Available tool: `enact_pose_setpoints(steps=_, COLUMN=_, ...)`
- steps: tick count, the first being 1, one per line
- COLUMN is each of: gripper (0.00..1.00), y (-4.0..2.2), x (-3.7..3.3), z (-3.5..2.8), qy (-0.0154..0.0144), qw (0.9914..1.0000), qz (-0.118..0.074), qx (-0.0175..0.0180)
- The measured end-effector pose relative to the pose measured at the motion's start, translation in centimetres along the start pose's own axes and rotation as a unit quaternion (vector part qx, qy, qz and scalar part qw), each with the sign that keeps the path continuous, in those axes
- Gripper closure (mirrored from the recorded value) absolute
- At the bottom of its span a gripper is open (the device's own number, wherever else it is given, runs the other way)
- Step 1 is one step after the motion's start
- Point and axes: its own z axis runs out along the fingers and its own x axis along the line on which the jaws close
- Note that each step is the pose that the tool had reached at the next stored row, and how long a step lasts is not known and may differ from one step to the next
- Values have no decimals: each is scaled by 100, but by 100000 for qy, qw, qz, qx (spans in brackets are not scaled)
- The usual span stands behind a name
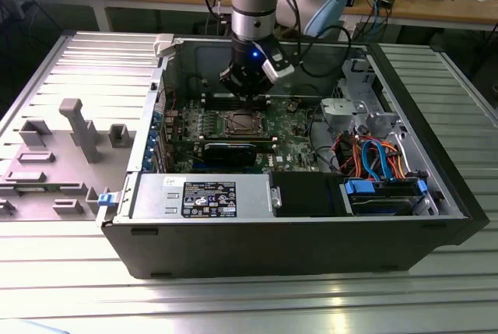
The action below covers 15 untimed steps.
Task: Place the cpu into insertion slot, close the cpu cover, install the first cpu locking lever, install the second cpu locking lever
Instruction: 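Install the first cpu locking lever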
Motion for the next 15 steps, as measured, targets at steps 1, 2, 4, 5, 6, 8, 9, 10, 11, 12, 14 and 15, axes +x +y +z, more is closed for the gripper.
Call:
enact_pose_setpoints(steps=1, gripper=89, y=4, x=34, z=1, qy=-26, qw=100000, qz=7, qx=-103)
enact_pose_setpoints(steps=2, gripper=89, y=9, x=78, z=4, qy=-58, qw=100000, qz=3, qx=-227)
enact_pose_setpoints(steps=4, gripper=89, y=19, x=165, z=10, qy=-90, qw=99999, qz=4, qx=-368)
enact_pose_setpoints(steps=5, gripper=89, y=29, x=236, z=15, qy=-108, qw=99999, qz=15, qx=-436)
enact_pose_setpoints(steps=6, gripper=89, y=33, x=269, z=18, qy=-110, qw=99999, qz=16, qx=-457)
enact_pose_setpoints(steps=8, gripper=89, y=34, x=275, z=19, qy=-110, qw=99999, qz=11, qx=-463)
enact_pose_setpoints(steps=9, gripper=89, y=34, x=275, z=19, qy=-109, qw=99999, qz=13, qx=-461)
enact_pose_setpoints(steps=10, gripper=89, y=34, x=276, z=19, qy=-110, qw=99999, qz=4, qx=-461)
enact_pose_setpoints(steps=11, gripper=89, y=36, x=276, z=19, qy=-106, qw=99999, qz=-65, qx=-454)
enact_pose_setpoints(steps=12, gripper=89, y=37, x=276, z=19, qy=-112, qw=99998, qz=-401, qx=-468)
enact_pose_setpoints(steps=14, gripper=89, y=41, x=275, z=19, qy=-113, qw=99995, qz=-850, qx=-477)
enact_pose_setpoints(steps=15, gripper=89, y=46, x=274, z=20, qy=-118, qw=99993, qz=-1041, qx=-492)
